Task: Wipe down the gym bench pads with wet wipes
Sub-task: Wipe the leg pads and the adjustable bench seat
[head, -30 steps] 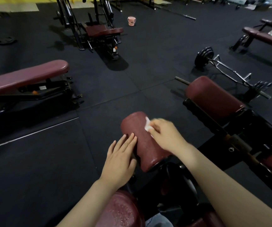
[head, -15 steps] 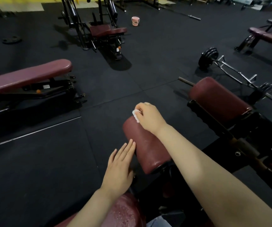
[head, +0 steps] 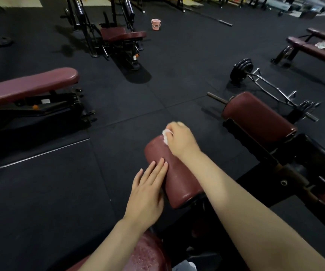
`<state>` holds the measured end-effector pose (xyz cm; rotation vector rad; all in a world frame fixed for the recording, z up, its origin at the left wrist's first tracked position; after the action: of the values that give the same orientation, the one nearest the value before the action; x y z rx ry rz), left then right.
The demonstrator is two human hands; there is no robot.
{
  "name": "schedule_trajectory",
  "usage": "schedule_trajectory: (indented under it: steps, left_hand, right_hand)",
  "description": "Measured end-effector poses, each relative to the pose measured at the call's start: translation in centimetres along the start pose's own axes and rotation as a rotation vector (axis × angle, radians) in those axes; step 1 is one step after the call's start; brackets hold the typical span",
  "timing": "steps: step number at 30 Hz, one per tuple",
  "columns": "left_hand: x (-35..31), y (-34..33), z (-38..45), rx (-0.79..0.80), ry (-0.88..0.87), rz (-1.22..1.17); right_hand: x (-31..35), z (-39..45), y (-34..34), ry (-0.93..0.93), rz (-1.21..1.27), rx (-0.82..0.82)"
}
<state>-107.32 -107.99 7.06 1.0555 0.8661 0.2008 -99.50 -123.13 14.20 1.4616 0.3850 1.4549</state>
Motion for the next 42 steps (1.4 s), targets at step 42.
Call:
schedule_trajectory:
  steps: [42]
  left_hand:
    - [-0.7, 0.8, 2.3, -0.006, -0.068, 0.093]
  right_hand:
    - [-0.5, 0.7, -0.8, -0.005, -0.047, 0.017]
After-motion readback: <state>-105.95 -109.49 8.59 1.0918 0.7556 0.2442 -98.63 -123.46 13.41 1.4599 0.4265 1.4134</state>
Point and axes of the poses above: each hand's wrist, its own z-axis towards the middle knuckle, its own y-axis out of the back of the hand, x = y × z, the point moved 10 cm from there along z, towards the middle knuckle, and after that the axes turned 5 degrees about -x, right-handed, at the moved point
